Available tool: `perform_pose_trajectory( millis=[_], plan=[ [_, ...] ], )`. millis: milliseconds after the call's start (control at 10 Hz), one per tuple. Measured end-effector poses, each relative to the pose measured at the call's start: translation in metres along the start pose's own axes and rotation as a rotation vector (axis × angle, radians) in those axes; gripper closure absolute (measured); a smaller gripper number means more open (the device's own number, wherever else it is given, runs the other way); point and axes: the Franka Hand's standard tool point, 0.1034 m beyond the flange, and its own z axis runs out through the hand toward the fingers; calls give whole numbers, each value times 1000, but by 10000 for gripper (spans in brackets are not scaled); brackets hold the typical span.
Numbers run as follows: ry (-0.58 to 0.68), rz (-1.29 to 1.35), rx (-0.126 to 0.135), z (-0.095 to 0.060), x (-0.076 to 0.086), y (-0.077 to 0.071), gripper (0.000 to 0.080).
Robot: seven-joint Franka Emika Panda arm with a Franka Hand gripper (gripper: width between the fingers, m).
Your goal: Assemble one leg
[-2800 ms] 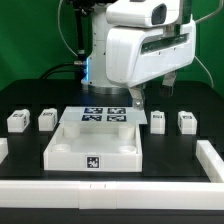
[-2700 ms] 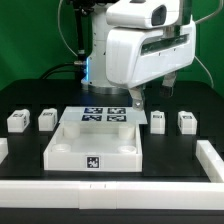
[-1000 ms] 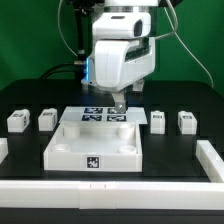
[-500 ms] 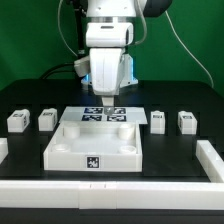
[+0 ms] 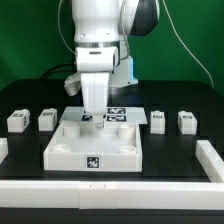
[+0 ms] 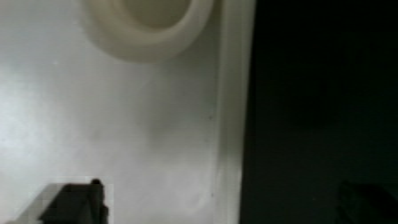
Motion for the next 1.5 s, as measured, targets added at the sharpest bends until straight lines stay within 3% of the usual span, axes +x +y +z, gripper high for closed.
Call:
perform_pose_trajectory(
  millis=[400,500,600,800,900,1000,1500],
  plan=[
    [1,19,8,3,0,1,169],
    [1,19,8,3,0,0,330],
    [1,20,8,3,0,0,330],
    [1,20,8,3,0,0,671],
    [1,21,8,3,0,0,671],
    [1,22,8,3,0,0,742],
    [1,22,8,3,1,1,742]
  ],
)
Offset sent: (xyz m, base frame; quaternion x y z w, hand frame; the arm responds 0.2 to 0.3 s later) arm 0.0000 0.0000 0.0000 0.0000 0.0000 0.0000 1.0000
